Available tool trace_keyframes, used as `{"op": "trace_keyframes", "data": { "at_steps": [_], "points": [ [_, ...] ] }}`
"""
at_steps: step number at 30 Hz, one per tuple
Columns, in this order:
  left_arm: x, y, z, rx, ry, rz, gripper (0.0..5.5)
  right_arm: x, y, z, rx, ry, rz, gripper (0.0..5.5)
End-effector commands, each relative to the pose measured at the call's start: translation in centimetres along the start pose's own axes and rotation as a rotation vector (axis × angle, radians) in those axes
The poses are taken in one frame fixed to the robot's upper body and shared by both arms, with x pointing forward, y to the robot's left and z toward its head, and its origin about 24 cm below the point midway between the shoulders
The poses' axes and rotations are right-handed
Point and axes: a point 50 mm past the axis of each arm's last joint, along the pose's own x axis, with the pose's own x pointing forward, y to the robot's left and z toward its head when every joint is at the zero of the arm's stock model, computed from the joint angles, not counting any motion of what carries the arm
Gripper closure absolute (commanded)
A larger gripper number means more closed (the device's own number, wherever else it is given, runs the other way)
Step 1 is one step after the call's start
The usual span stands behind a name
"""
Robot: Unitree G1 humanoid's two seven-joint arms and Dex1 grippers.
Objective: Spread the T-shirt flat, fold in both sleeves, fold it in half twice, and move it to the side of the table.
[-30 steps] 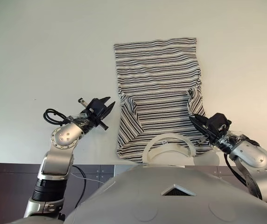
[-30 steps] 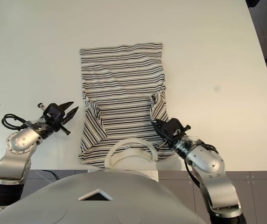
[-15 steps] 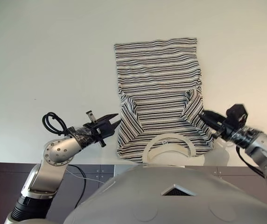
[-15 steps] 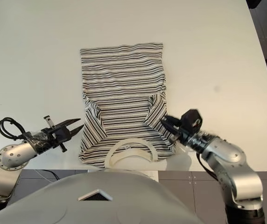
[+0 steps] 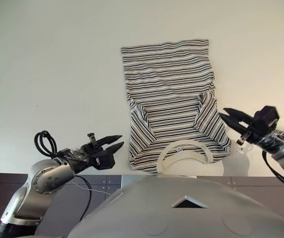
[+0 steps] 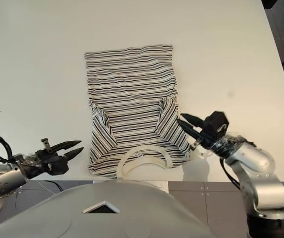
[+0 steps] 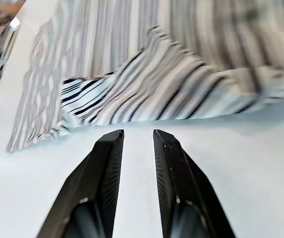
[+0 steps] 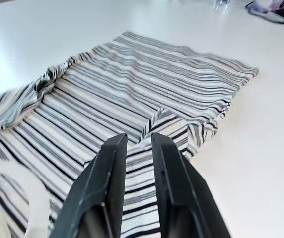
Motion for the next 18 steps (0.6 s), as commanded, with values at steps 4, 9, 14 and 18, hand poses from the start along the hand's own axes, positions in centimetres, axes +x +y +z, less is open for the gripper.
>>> {"op": "trace_keyframes", "data": {
  "at_steps": [4, 9, 14, 18],
  "points": [
    [-0.3, -3.7, -0.4, 0.156, -0.035, -0.128, 3.95, 0.0, -1.9, 2.3, 0.03, -0.035, -0.033, 4.58],
    [0.8, -4.0, -0.3, 0.215, -0.063, -0.106, 3.57, 0.3, -1.9, 2.4, 0.021, -0.016, -0.02, 4.58],
    [1.5, -4.7, 0.2, 0.152, -0.096, -0.113, 3.57, 0.6, -2.3, 2.4, 0.013, 0.0, -0.023, 4.58],
    [2.1, -4.8, 0.3, 0.063, -0.089, -0.089, 3.57, 0.9, -2.3, 2.3, 0.007, 0.004, -0.02, 4.58]
  ]
}}
